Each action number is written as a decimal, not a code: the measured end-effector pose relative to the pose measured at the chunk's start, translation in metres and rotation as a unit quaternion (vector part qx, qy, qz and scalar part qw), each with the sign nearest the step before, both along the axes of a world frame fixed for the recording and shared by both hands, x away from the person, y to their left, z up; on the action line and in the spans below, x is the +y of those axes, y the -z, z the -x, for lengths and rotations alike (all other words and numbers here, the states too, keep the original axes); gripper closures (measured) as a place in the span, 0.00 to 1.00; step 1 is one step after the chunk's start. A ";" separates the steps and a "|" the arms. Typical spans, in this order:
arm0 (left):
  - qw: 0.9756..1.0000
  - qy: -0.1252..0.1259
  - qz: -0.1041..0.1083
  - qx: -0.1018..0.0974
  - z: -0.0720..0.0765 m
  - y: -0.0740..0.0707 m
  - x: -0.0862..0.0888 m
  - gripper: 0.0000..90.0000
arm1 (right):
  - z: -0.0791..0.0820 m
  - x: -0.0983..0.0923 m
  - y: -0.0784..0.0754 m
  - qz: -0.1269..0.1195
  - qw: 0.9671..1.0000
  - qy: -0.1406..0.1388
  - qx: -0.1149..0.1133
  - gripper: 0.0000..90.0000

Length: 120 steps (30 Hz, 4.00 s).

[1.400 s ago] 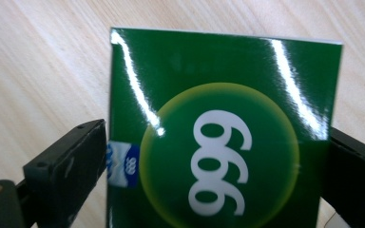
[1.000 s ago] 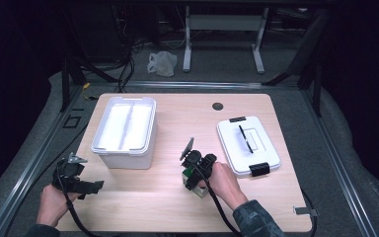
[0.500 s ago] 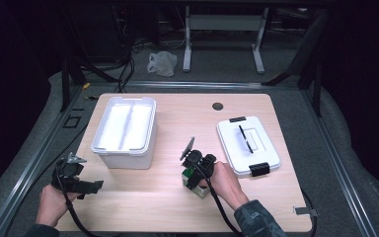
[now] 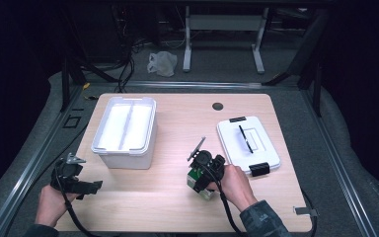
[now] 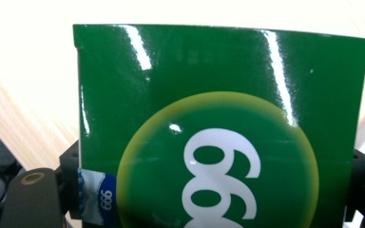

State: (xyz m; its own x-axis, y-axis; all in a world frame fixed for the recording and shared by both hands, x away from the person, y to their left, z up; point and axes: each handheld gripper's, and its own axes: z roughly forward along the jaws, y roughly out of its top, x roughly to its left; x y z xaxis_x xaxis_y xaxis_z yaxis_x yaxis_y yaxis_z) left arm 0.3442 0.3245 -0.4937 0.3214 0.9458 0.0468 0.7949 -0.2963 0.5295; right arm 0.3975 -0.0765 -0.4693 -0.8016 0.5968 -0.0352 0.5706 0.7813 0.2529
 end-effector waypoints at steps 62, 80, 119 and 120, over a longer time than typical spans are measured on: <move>1.000 -0.002 -0.002 0.007 -0.001 0.001 0.001 0.00 | 0.023 -0.204 0.037 0.027 0.978 0.199 0.053 0.00; 0.999 -0.007 0.041 -0.009 -0.010 -0.063 0.003 0.00 | 0.030 -0.197 -0.006 -0.006 0.978 0.205 -0.027 0.00; 0.990 -0.006 0.015 0.142 -0.178 -0.101 -0.076 0.08 | 0.027 -0.199 -0.011 -0.019 0.976 0.211 -0.042 0.04; 0.989 -0.005 0.012 0.147 -0.182 -0.099 -0.078 0.09 | 0.027 -0.199 -0.011 -0.019 0.976 0.212 -0.041 0.04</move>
State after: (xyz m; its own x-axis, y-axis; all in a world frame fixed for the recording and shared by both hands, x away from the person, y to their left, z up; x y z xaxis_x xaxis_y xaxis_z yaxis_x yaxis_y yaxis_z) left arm 0.5258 0.2470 -0.3950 0.3079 0.9488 -0.0697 0.9187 -0.2775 0.2809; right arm 0.3705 -0.2758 -0.4585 -0.4785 0.8760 -0.0608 0.8168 0.4694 0.3355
